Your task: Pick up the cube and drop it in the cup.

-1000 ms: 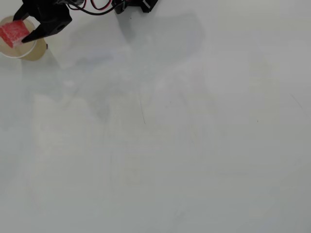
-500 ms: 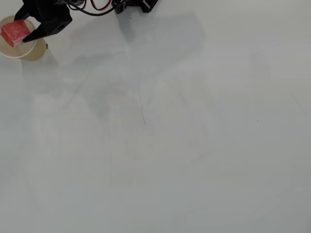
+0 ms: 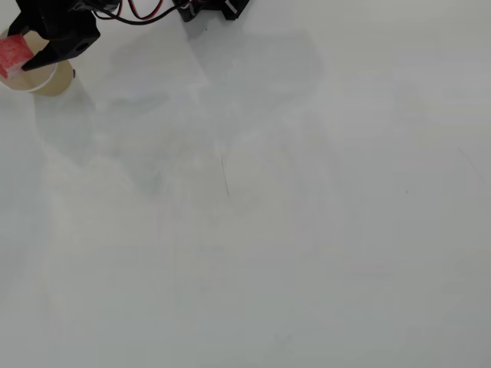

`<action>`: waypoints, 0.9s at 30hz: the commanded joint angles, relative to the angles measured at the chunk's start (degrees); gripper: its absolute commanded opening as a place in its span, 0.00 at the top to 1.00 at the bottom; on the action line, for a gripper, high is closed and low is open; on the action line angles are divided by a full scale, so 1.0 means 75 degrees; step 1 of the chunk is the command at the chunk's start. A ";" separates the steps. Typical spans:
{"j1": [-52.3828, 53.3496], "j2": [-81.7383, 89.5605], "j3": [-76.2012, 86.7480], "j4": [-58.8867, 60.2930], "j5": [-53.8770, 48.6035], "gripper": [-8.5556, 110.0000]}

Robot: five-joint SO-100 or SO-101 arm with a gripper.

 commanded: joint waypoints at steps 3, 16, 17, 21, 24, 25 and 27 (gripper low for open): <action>-0.0094 -0.0035 -0.1219 -0.0305 0.0000 0.93; 0.0000 -0.0234 -0.1242 -0.0492 0.0000 0.92; 0.0000 -0.0234 -0.1242 -0.0492 0.0000 0.92; 0.0023 -0.0234 -0.1219 -0.0516 0.0000 0.92; 0.0035 -0.0223 -0.1207 -0.0539 0.0000 0.92; 0.0047 -0.0199 -0.1207 -0.0562 0.0000 0.92; 0.0047 -0.0176 -0.1172 -0.0598 0.0000 0.92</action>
